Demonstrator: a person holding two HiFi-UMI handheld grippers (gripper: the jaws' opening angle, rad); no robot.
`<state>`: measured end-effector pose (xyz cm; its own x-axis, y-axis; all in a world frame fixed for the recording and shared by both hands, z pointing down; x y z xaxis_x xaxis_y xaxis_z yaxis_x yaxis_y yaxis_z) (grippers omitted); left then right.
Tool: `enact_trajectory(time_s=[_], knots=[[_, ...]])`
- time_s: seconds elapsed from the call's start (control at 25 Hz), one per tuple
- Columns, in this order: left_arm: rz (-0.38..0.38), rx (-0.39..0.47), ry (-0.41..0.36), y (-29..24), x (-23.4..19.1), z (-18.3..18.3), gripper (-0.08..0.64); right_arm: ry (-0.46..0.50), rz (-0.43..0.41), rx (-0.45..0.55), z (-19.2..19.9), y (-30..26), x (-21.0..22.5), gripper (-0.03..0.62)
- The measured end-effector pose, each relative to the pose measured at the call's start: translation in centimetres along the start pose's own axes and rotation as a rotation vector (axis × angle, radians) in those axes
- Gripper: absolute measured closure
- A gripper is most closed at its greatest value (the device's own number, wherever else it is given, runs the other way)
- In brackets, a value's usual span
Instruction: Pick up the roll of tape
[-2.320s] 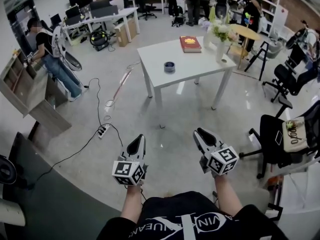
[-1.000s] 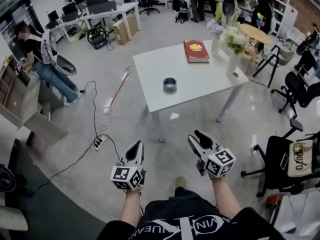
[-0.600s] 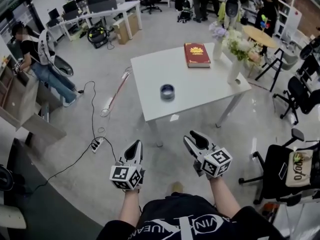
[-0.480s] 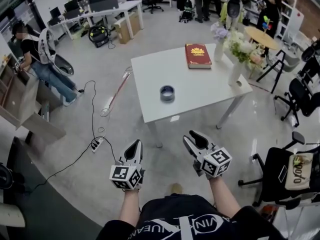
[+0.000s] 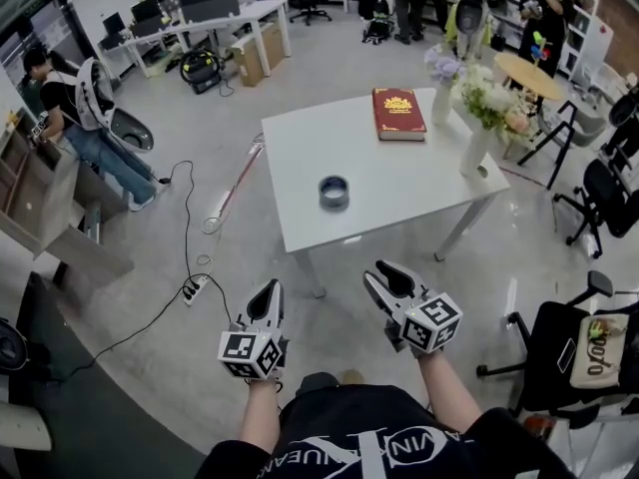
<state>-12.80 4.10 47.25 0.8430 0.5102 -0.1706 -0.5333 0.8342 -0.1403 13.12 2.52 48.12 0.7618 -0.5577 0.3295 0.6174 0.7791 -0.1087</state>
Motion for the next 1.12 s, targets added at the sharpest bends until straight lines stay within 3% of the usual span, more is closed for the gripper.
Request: enact_trajectory(time_s=[0.48, 1.12], knots=[[-0.001, -0.045, 0.014, -2.4, -1.5, 0.8, 0.561, -0.024, 0.007, -0.014, -0.3, -2.4, 2.4, 0.451], [0.043, -0.051, 0.019, -12.2, -8.3, -2.0, 0.561, -0.045, 0.039, -0.026, -2.8, -11.5, 7.7, 0.451]])
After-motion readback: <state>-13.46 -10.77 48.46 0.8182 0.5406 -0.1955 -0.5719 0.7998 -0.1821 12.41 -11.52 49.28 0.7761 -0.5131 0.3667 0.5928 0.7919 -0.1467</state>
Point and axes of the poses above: the fingertips, and each gripper's own axes: y backward along the fingers, x to its right, z out of its underside, the point moved 6 cm from there along y, backward along the fingers, and after that the axes turned 6 degrees about z, right-handed, at the moved point
